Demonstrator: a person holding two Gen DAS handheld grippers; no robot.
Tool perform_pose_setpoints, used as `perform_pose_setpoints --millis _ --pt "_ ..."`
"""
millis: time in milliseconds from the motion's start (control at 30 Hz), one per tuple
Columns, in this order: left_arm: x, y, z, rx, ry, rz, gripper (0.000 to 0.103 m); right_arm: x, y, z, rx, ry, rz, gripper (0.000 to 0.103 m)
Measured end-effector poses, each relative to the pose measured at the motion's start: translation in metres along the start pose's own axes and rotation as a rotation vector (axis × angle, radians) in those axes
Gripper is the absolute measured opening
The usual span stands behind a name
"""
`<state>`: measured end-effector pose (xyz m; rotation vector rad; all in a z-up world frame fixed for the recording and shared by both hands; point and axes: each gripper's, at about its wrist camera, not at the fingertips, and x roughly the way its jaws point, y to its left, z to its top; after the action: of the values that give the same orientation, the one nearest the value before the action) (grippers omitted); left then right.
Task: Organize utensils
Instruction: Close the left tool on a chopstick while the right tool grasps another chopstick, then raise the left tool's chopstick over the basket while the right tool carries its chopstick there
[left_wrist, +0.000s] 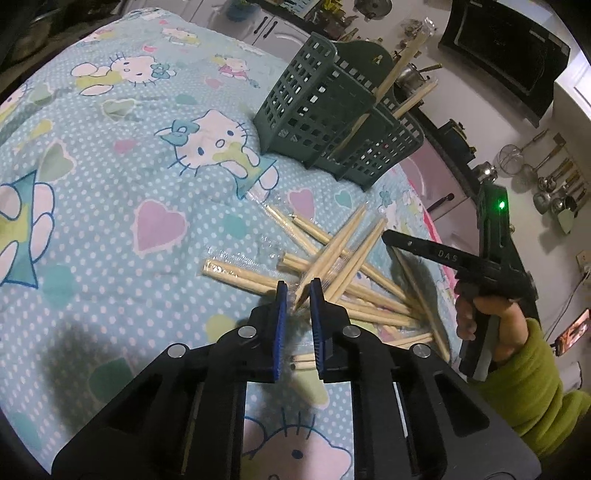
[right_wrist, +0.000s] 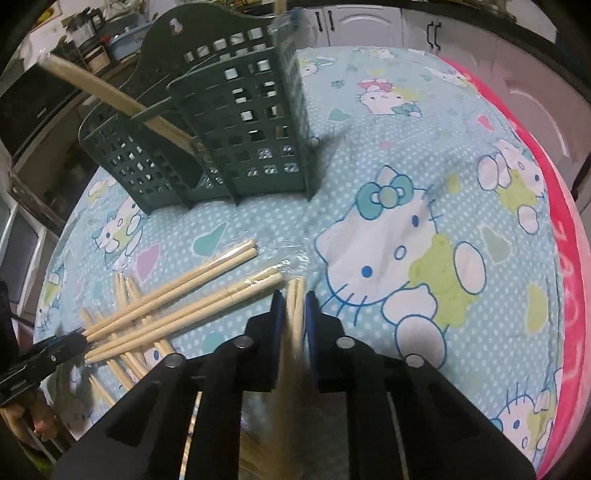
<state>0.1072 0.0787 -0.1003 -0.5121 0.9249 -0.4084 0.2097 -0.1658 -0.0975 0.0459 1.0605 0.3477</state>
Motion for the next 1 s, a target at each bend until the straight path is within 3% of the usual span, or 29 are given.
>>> perform_pose_setpoints --millis 433,1000 --pt "-0.024 -0.029 0.018 0.105 -0.080 0.015 0.004 -0.044 -0.036 0.004 0.084 -0.138 0.025 0.010" --pt "-0.055 -0.104 0.055 0.309 -0.169 0.024 0.002 -0.127 -0.012 0.015 -0.017 -0.405 0.086 0.006"
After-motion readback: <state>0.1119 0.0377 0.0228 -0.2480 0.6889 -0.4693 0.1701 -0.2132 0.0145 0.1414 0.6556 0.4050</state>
